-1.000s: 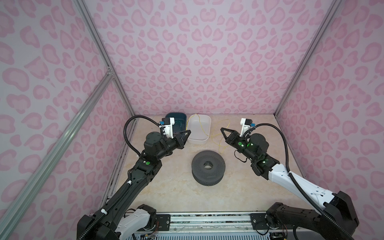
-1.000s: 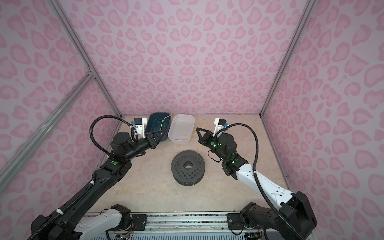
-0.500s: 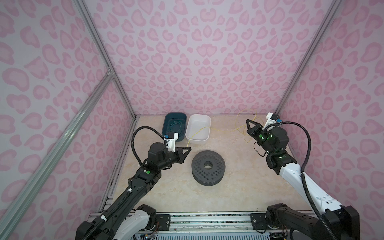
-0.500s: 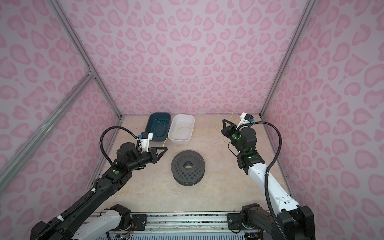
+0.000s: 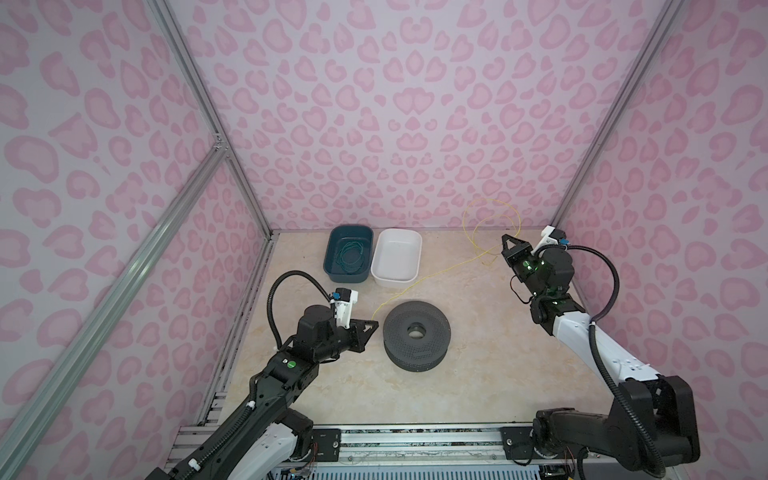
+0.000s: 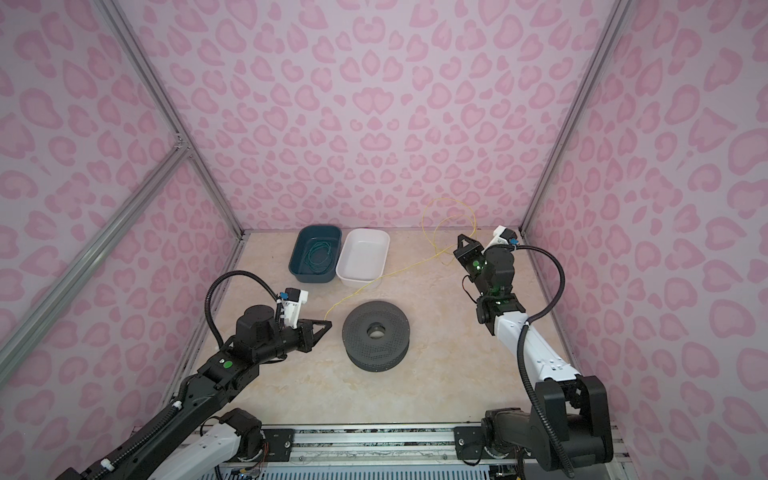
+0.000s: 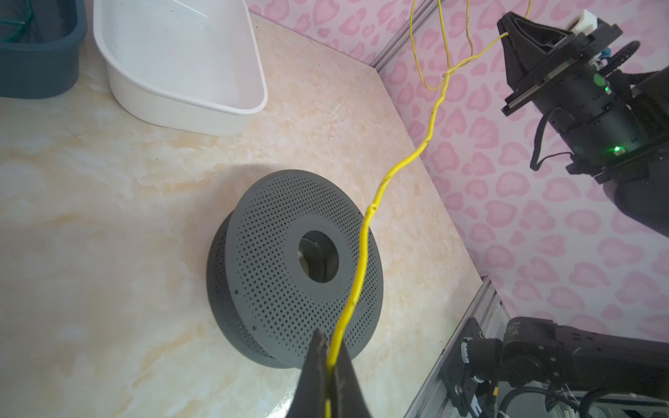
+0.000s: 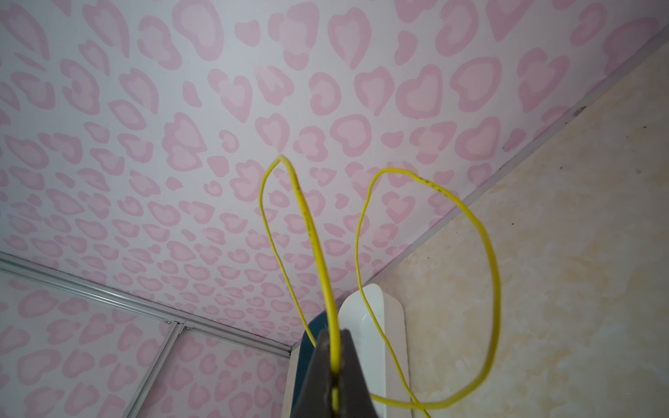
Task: Wrap the cables
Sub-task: 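Pull the wire to the far corner with the right gripper while the left lowers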
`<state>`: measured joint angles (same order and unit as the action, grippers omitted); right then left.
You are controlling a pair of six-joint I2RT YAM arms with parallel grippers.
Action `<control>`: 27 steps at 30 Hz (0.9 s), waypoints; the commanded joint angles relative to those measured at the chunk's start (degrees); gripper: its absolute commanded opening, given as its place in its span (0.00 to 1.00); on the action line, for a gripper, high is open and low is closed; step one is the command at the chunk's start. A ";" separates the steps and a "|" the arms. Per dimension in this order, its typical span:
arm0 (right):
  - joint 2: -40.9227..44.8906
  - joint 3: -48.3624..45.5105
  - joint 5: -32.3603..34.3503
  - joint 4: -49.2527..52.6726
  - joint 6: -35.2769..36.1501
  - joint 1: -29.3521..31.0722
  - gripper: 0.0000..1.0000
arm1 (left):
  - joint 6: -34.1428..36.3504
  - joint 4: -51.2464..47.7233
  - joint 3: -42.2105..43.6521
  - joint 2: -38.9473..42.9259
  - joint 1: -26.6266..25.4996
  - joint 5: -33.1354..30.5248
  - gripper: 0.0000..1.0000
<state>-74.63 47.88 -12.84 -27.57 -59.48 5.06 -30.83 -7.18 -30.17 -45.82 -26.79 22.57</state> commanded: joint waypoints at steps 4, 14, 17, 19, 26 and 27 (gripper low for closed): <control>-2.88 1.38 1.90 -7.05 -3.63 -3.16 0.00 | -0.80 -4.56 1.99 2.61 -1.28 -1.71 0.04; -5.60 4.22 -0.91 -6.99 -4.48 -6.86 0.00 | 0.73 -9.93 0.21 0.91 -5.76 -2.53 0.04; -5.85 4.59 -2.04 -7.01 -4.71 -8.07 0.00 | 2.69 -14.07 -3.02 -1.84 -6.41 -3.41 0.04; -5.63 4.67 -2.77 -7.10 -4.81 -8.72 0.00 | 3.98 -16.80 -5.41 -3.73 -6.66 -4.72 0.04; -3.77 4.01 -4.01 -6.18 -4.28 -9.37 0.00 | 4.64 -16.99 -8.00 -5.06 -6.87 -10.62 0.04; -3.55 3.99 -4.31 -6.09 -4.30 -9.37 0.00 | 4.68 -16.82 -8.27 -5.04 -6.87 -11.16 0.04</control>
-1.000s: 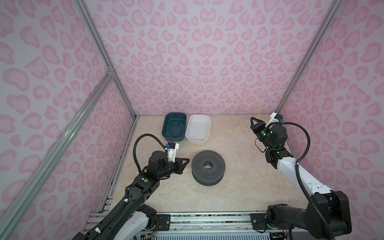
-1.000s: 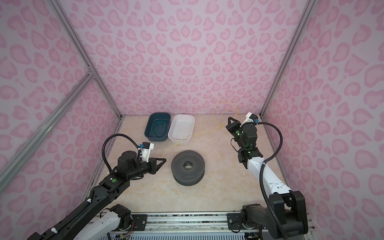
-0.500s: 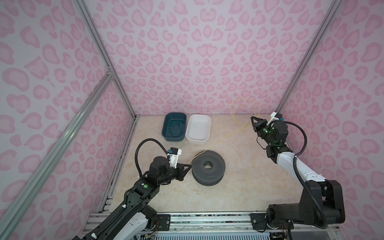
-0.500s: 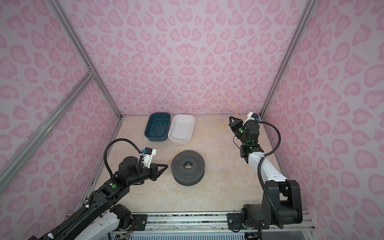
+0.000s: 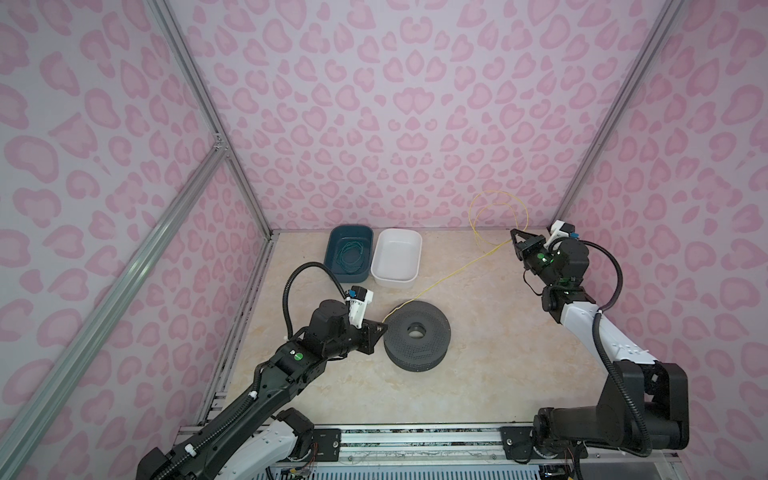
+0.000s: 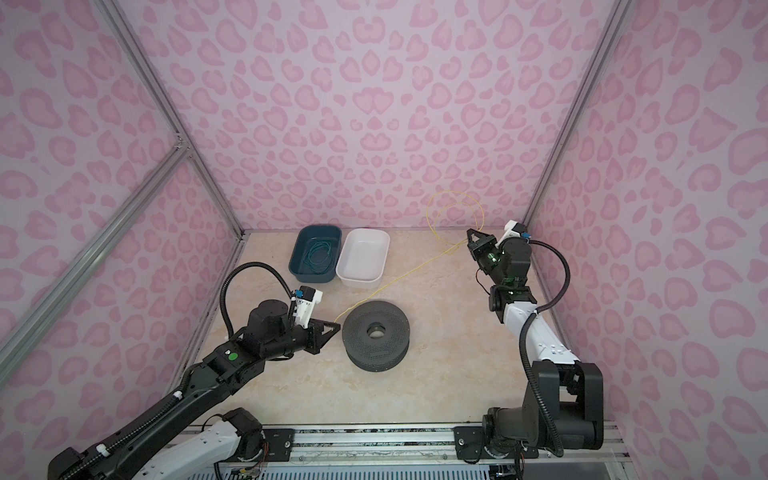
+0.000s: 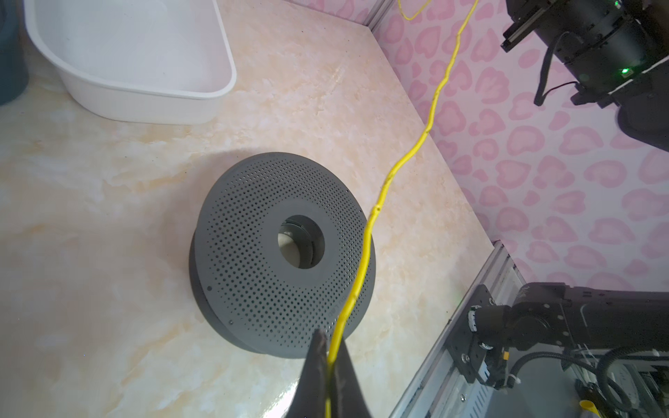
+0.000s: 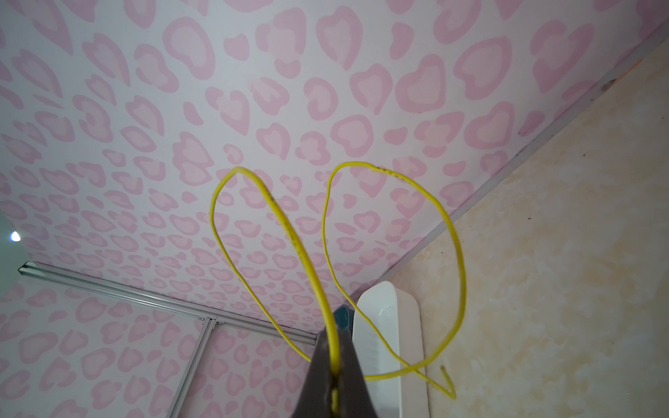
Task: Wrap the cables
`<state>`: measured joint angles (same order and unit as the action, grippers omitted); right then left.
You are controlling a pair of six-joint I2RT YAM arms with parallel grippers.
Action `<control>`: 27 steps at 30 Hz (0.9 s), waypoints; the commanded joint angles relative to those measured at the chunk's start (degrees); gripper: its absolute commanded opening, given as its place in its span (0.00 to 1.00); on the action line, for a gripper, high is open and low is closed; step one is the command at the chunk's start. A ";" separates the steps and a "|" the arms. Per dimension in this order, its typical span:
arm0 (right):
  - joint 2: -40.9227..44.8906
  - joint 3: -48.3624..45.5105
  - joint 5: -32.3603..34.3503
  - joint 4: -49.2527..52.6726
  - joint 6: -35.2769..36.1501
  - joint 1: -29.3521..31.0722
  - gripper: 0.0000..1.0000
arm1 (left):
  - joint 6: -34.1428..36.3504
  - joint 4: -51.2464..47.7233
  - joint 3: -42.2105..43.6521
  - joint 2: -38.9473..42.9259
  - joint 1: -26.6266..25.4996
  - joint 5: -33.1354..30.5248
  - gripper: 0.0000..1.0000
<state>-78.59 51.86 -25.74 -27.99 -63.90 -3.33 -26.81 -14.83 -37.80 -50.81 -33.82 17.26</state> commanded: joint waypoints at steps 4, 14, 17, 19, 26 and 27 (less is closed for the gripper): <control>0.85 0.01 5.62 -5.24 0.18 -0.83 0.00 | 1.70 -9.69 -2.82 0.18 0.16 -8.03 0.11; 7.17 -3.62 6.76 0.29 7.46 4.64 0.00 | 10.61 -17.12 -17.95 2.20 0.16 -25.54 0.71; 9.41 -5.06 8.10 1.98 9.47 7.70 0.00 | 11.02 -16.45 -23.97 0.13 0.09 -23.50 0.66; 10.53 -5.86 9.28 3.24 10.68 10.45 0.00 | 9.89 -15.47 -27.15 -3.02 -0.33 -18.69 0.61; 11.61 -7.24 11.68 7.10 14.35 20.75 0.00 | 15.01 -13.08 -42.11 -19.05 -9.57 -14.17 0.60; 11.66 -7.45 11.65 6.88 14.33 21.64 0.00 | 16.35 -12.70 -43.88 -21.82 -10.38 -12.51 0.60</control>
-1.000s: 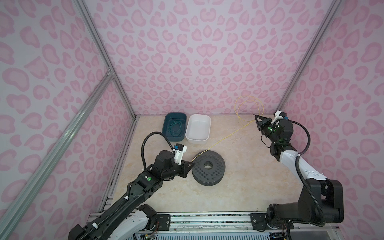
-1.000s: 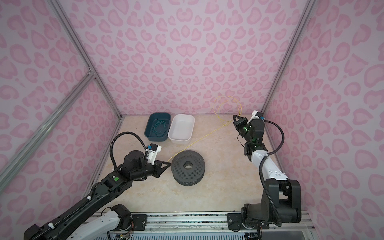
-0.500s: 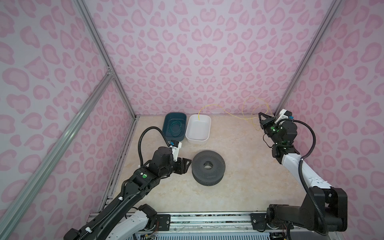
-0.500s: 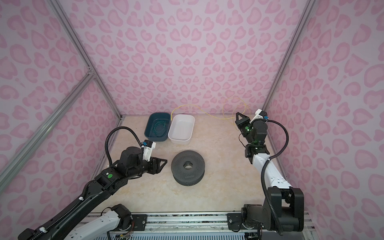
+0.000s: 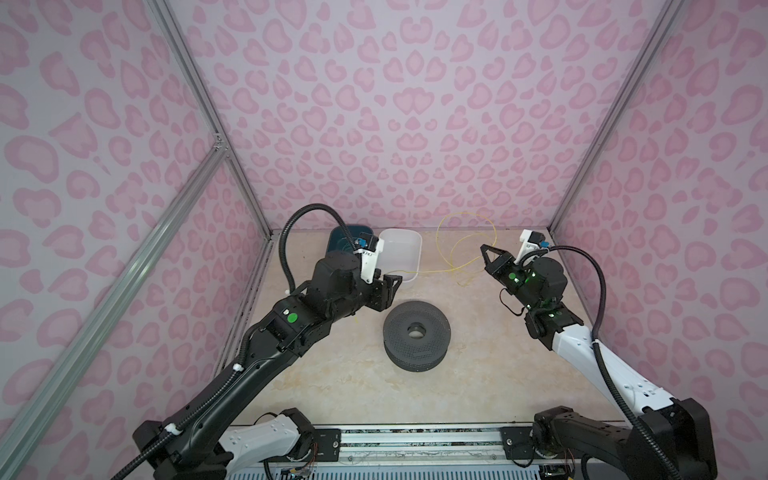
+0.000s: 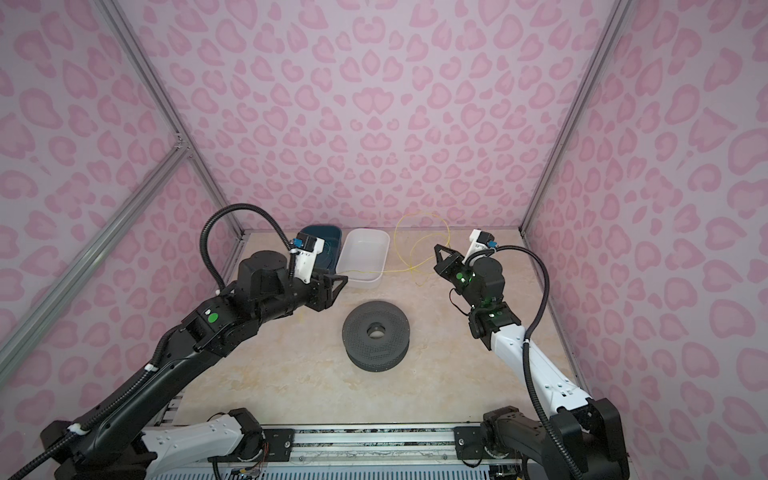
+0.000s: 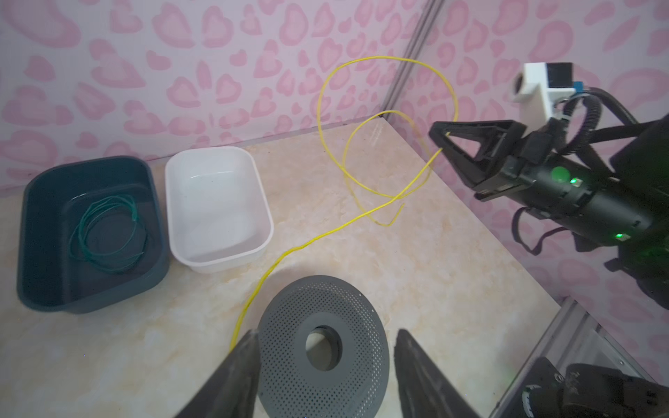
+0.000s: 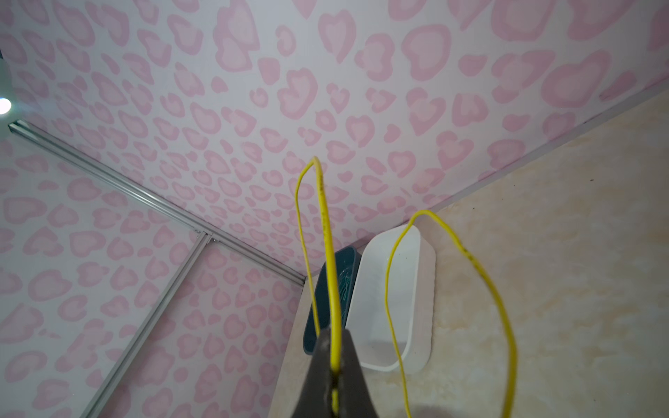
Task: Wrap the cables
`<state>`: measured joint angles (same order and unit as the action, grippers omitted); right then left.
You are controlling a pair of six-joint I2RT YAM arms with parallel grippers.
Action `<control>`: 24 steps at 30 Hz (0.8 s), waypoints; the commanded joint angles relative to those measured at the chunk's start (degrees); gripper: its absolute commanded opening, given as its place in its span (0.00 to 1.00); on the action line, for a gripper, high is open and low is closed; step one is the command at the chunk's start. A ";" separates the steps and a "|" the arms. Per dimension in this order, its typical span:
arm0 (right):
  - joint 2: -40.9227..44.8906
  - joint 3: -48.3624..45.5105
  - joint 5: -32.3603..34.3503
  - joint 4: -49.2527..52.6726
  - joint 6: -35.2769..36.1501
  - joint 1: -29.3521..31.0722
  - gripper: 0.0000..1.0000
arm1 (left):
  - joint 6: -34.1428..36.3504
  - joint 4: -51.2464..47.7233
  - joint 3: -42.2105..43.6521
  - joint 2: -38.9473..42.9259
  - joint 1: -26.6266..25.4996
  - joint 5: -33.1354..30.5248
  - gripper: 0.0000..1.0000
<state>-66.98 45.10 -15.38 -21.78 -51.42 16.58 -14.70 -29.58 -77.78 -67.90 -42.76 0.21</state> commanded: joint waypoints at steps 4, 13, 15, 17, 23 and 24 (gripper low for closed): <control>0.21 -1.07 1.23 0.23 1.30 4.15 0.00 | 8.51 3.06 -10.51 -13.01 -4.20 7.04 0.58; 1.95 -2.34 0.08 -0.21 -1.15 8.24 0.00 | 20.57 9.82 -12.05 -23.87 -10.47 -3.88 0.52; 3.08 -3.33 0.23 -0.62 -1.81 8.93 0.00 | 21.62 10.34 -11.74 -25.38 -10.95 -6.89 0.49; 4.25 -4.19 0.89 -0.44 -2.02 9.28 0.00 | 21.60 10.87 -11.37 -26.27 -11.05 -8.43 0.46; 6.31 -5.28 1.23 0.29 -2.63 9.96 0.00 | 21.55 14.55 -8.33 -26.55 -11.03 -9.52 0.37; 6.38 -5.29 0.99 0.31 -2.71 10.13 0.00 | 21.55 14.80 -8.06 -26.58 -11.03 -9.30 0.37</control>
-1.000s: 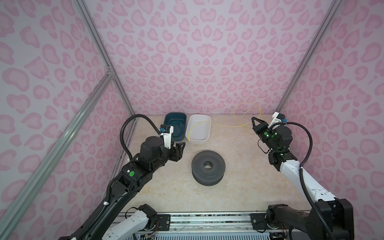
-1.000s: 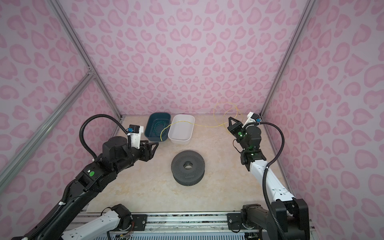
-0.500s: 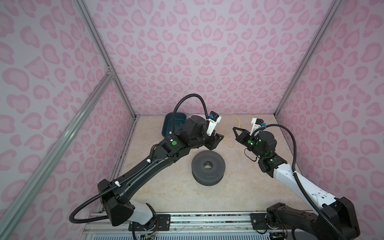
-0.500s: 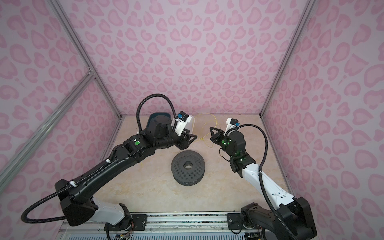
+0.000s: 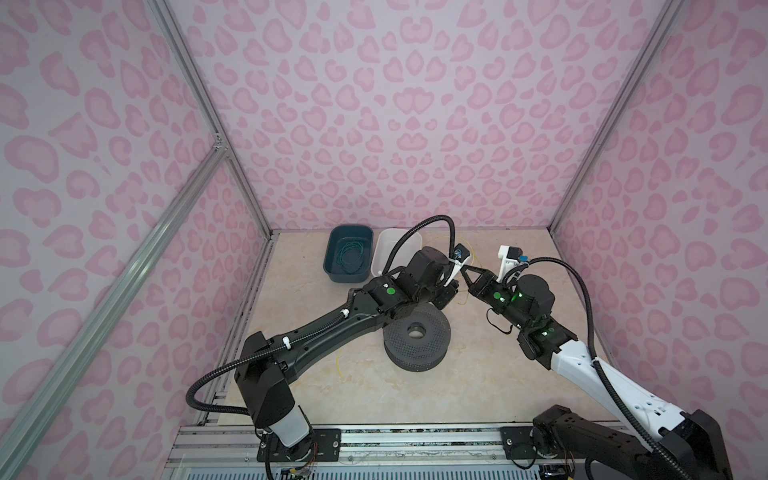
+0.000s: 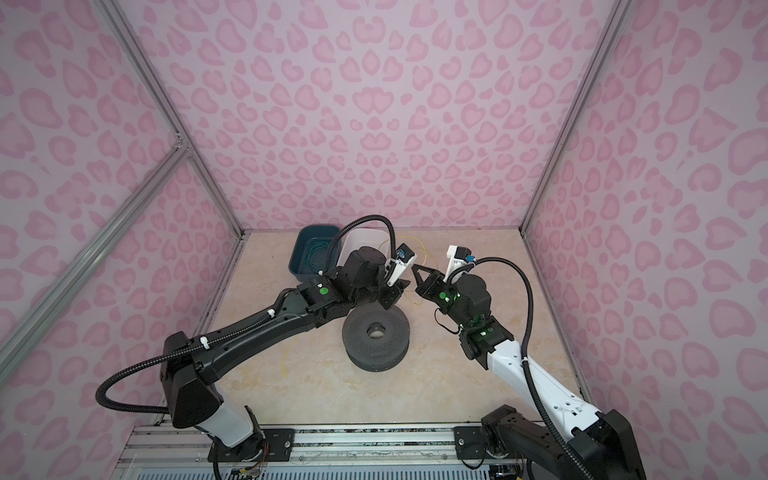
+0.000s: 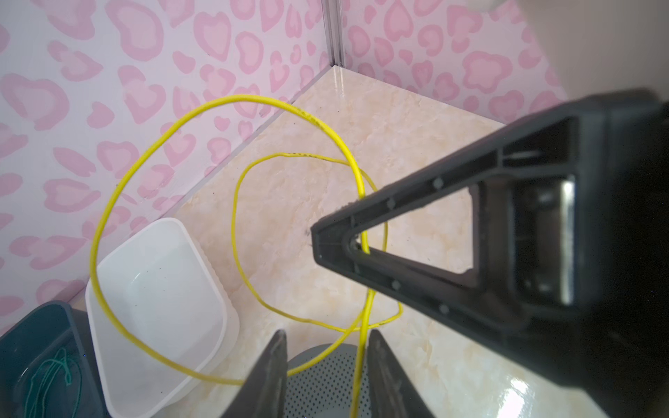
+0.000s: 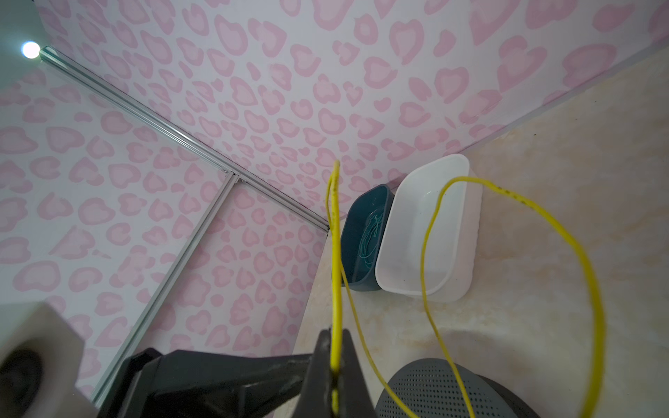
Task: Wrap the cables
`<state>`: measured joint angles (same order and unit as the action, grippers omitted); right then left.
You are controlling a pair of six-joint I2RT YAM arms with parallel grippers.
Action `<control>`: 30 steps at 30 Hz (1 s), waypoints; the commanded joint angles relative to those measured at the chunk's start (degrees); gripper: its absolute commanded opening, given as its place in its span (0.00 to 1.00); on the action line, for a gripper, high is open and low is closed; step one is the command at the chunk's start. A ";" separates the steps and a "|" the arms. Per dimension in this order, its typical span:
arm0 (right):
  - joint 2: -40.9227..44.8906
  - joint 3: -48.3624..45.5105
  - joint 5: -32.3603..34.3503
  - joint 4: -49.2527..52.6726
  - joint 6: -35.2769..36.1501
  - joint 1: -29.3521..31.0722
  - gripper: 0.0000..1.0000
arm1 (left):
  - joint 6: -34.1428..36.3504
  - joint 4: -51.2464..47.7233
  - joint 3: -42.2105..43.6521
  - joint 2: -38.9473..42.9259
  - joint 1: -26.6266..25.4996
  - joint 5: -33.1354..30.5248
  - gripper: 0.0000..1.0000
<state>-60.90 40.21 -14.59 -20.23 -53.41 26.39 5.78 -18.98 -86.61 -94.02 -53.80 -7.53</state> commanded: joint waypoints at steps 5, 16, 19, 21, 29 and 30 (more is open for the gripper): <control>0.41 -0.39 -0.01 -0.85 -1.00 1.18 0.00 | 0.58 5.60 1.75 -0.37 -0.06 0.66 0.26; -0.36 0.23 -0.66 0.14 -1.01 1.99 0.00 | 0.22 8.25 4.58 1.21 -0.26 1.46 0.04; 1.48 0.05 0.84 1.66 -0.53 1.94 0.20 | -0.55 10.39 6.67 2.28 -0.17 -0.93 0.04; 4.55 -0.46 3.42 4.07 0.21 1.88 0.33 | -1.45 12.19 8.12 3.56 0.16 -2.44 0.04; 17.23 -3.01 8.71 13.36 -0.95 0.96 0.44 | -7.39 18.57 12.38 8.04 2.89 1.35 0.04; 18.21 -4.25 8.29 12.48 -2.72 1.16 0.44 | -7.98 19.08 12.50 8.24 2.99 1.46 0.04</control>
<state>-44.42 37.93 -7.31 -10.13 -53.17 27.27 0.51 -5.37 -74.65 -87.22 -50.98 -7.68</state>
